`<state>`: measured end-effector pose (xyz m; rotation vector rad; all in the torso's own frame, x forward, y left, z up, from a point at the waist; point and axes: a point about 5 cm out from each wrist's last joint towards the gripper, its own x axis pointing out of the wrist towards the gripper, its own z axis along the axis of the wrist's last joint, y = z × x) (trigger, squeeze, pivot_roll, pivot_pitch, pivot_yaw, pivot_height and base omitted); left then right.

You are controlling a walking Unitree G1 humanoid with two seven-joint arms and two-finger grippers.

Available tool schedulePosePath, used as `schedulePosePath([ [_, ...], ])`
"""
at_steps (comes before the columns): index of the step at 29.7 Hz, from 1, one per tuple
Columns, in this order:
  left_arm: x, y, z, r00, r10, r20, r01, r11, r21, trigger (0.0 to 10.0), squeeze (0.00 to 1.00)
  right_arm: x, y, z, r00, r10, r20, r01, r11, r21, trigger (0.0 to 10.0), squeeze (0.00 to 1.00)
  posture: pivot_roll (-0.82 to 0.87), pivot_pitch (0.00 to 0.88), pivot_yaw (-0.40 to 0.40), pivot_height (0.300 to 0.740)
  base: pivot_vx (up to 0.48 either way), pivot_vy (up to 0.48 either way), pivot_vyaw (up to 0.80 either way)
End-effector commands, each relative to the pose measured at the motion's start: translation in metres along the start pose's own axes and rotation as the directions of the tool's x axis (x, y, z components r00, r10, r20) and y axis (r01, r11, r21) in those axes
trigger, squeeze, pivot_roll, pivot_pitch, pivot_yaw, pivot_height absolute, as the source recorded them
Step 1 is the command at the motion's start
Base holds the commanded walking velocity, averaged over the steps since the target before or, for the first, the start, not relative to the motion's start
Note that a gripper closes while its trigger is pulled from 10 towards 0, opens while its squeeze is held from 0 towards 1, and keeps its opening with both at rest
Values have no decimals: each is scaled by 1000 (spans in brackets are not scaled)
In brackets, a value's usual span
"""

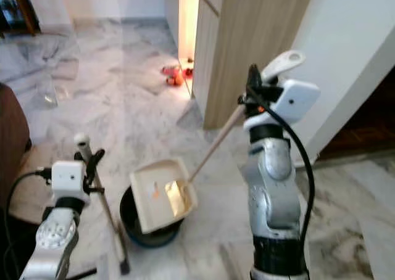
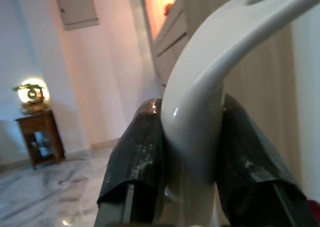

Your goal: Sweep floor

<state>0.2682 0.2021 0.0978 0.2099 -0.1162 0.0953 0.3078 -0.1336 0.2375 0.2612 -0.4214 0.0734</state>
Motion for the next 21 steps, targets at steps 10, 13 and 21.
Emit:
schedulePosePath([
  [10, 1, -6, 8, 999, -23, 46, 22, 1000, 13, 10000, 0, -3, 8, 21, 993, 62, 104, -61, 998, -14, 10000, 0, 153, 47, -31, 740, 0, 0, 0],
  [13, 1, -5, 7, 999, -16, 44, 15, 1000, 13, 10000, 0, -4, 15, 21, 989, 100, 110, -98, 995, -21, 10000, 0, 153, 49, -34, 740, 0, 0, 0],
  [21, 0, -3, 7, 999, -5, 43, 5, 1000, 13, 10000, 0, -7, 37, 28, 961, 220, 166, -208, 974, -86, 10000, 0, 152, 56, -39, 740, 0, 0, 0],
])
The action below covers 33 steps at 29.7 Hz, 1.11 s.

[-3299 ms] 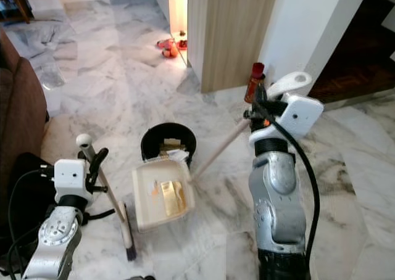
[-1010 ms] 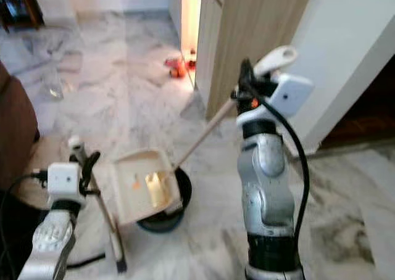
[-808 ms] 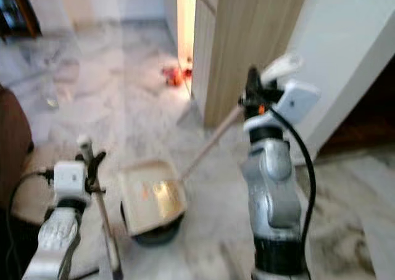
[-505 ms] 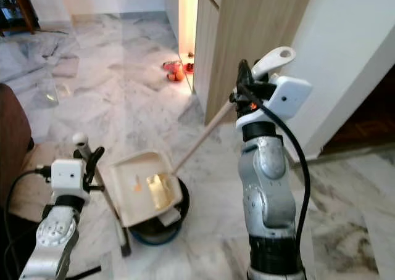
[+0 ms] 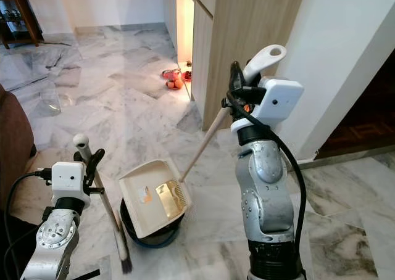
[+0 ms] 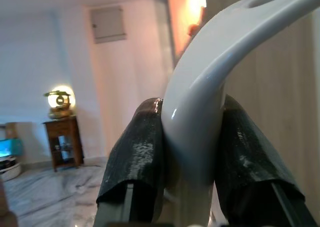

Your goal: Sweep floor

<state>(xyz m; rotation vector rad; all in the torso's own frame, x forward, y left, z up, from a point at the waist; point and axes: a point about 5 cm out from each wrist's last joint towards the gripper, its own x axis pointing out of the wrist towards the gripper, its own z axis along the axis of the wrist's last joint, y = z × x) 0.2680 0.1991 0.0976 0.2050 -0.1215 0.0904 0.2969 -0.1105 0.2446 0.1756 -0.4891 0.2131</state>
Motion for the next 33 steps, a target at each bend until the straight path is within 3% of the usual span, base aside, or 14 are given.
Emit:
schedulePosePath([
  [1, 1, -1, 6, 999, -2, 37, 1, 1000, 18, 10000, 0, 3, 13, 24, 989, 68, 134, -64, 997, -31, 10000, 0, 152, 56, -39, 740, 0, 0, 0],
  [9, 0, -1, 6, 999, 4, 35, -5, 1000, 12, 10000, 0, 1, 42, 28, 965, 183, 190, -168, 981, -93, 10000, 0, 158, 63, -45, 740, 0, 0, 0],
  [13, 0, -1, 6, 999, 4, 34, -4, 1000, 12, 10000, 0, 0, 44, 30, 961, 188, 202, -171, 981, -96, 10000, 0, 158, 65, -46, 740, 0, 0, 0],
  [25, 0, 1, 6, 1000, 8, 26, -8, 1000, 6, 10000, 0, -6, 75, 40, 905, 303, 297, -250, 947, -203, 10000, 0, 166, 78, -50, 740, 0, 0, 0],
  [33, 1, 1, 6, 1000, 8, 26, -8, 1000, 7, 10000, 0, -10, 86, 42, 881, 350, 318, -285, 930, -231, 10000, 0, 168, 78, -51, 740, 0, 0, 0],
])
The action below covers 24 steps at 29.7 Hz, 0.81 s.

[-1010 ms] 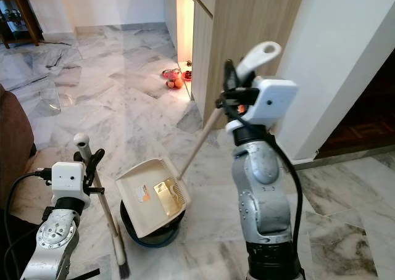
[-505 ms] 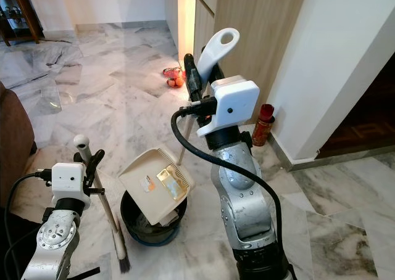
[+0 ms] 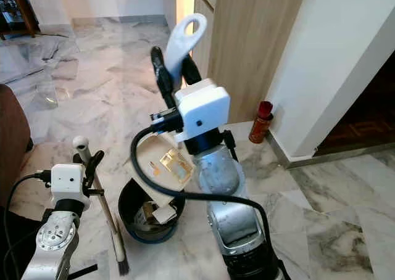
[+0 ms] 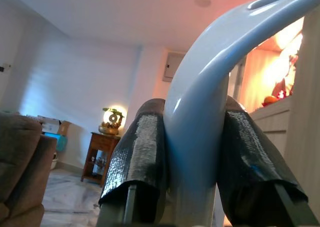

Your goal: Sweep floor

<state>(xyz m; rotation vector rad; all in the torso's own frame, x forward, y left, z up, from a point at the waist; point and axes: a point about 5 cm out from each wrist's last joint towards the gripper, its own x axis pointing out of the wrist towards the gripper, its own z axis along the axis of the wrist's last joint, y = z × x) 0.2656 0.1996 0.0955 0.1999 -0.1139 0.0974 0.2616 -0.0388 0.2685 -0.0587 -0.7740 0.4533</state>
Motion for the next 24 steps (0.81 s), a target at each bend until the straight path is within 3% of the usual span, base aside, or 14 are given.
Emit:
schedulePosePath([
  [1, 3, 2, 8, 999, 2, 35, -3, 1000, 12, 10000, 0, 3, 3, 22, 993, 18, 121, -17, 1000, -8, 10000, 0, 168, 78, -51, 740, 0, 0, 0],
  [5, 3, 3, 8, 999, 7, 35, -8, 1000, 13, 10000, 0, 3, 9, 18, 997, 3, 79, -14, 991, 135, 10000, 0, 174, 86, -53, 740, 0, 0, 0],
  [17, 3, 4, 8, 999, 8, 33, -9, 1000, 14, 10000, 0, 2, 16, 23, 990, 64, 126, -66, 998, 9, 10000, 0, 174, 96, -50, 740, 0, 0, 0],
  [24, 3, 3, 8, 1000, 3, 30, -4, 1000, 13, 10000, 0, 0, 18, 21, 990, 71, 119, -72, 997, 1, 10000, 0, 173, 99, -50, 740, 0, 0, 0],
])
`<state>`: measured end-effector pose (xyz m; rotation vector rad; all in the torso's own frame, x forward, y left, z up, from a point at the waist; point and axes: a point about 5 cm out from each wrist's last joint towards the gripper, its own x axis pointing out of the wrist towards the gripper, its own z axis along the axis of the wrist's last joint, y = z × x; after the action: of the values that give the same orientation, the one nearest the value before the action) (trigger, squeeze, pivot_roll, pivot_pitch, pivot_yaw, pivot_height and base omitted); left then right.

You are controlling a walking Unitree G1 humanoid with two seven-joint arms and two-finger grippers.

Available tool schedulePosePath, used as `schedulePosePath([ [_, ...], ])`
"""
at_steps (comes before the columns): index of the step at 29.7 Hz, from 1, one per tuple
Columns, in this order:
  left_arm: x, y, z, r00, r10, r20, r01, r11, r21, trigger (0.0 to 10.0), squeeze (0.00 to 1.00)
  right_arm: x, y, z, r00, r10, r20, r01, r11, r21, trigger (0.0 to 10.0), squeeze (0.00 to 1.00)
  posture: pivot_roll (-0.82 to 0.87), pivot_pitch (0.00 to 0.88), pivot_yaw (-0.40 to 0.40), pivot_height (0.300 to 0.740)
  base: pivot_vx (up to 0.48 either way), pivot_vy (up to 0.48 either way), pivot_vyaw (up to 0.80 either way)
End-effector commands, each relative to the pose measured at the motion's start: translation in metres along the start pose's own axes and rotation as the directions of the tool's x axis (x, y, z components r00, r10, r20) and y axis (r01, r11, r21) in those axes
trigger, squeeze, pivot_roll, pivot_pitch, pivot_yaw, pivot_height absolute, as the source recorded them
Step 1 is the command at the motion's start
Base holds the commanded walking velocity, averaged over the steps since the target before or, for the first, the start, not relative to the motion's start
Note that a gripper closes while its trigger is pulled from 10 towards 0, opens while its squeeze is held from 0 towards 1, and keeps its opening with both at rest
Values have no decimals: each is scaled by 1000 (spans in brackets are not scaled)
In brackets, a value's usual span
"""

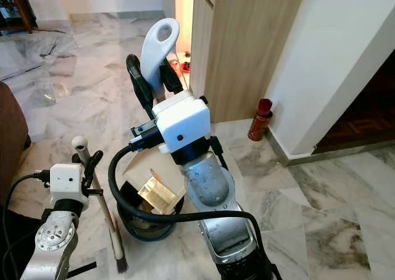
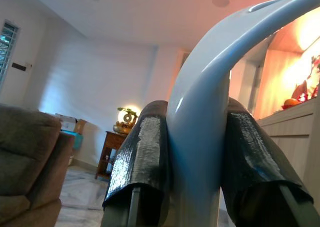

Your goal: Sweep floor

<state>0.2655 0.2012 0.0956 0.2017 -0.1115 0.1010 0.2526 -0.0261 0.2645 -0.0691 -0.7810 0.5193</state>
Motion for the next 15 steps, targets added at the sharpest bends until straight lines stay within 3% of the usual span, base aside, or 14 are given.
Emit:
schedulePosePath([
  [1, 3, 2, 8, 999, 0, 33, 0, 1000, 11, 10000, 0, 4, 2, 19, 994, 10, 108, -8, 1000, -15, 10000, 0, 173, 99, -50, 740, 0, 0, 0],
  [15, 1, 0, 8, 999, -4, 31, 4, 1000, 12, 10000, 0, -1, 4, 17, 993, 12, 118, 2, 993, -119, 10000, 0, 176, 89, -53, 740, 0, 0, 0],
])
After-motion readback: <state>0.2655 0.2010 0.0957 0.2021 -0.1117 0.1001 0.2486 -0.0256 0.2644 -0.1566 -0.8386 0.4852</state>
